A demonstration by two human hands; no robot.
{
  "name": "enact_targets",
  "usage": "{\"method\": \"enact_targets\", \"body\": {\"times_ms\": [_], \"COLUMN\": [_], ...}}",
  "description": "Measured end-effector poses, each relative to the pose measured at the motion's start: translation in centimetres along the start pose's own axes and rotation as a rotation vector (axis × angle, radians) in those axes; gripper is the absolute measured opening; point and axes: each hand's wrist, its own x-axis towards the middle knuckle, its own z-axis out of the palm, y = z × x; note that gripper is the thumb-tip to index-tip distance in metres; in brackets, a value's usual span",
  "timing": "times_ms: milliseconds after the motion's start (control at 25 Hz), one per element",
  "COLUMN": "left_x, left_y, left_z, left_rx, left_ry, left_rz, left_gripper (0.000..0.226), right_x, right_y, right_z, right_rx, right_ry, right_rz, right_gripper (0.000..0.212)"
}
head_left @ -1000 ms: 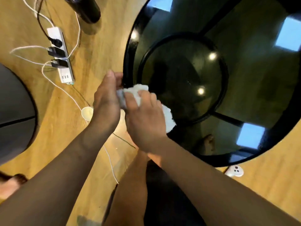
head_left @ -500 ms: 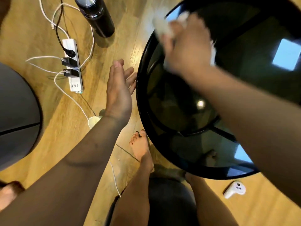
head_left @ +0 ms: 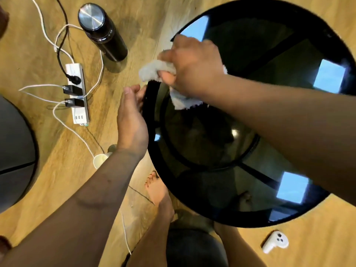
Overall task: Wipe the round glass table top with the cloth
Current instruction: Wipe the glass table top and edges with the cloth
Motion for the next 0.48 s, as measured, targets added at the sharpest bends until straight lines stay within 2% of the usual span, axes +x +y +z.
{"method": "enact_targets", "body": {"times_ms": [80, 160, 200, 240, 360, 480], "left_x": [-0.4, -1.9, -2.7, -3.3, -3.7, -3.4], "left_y": [-1.0, -2.2, -2.8, -3.2, -4.2, -4.4], "left_z": [0.3, 1.0, 1.5, 2.0, 2.4, 2.4], "left_rx": [0.098, 0.264, 0.359, 0.445, 0.646, 0.722], "left_ry": [0.076, 0.18, 0.226, 0.262, 0.294, 0.302], "left_rz": [0.032, 0.067, 0.098, 0.135, 0.249, 0.269], "left_gripper": [0.039, 0.039, 0.04, 0.041, 0.046, 0.051], "right_x": [2.7, 2.2, 0.7, -1.7, -10.1, -19.3], "right_y": [4.7, 9.6, 11.9, 14.0, 20.7, 25.5], "right_z": [-1.3, -1.5, -0.9, -0.1, -0.1, -0.1], "right_rx": [0.122, 0.352, 0.416, 0.397, 0.189, 0.103], "right_ry": [-0.049, -0.276, -0.351, -0.355, -0.158, -0.015], "right_rz": [0.236, 0.514, 0.587, 0.624, 0.732, 0.842], "right_gripper": [0.035, 0.04, 0.042, 0.042, 0.044, 0.052]}}
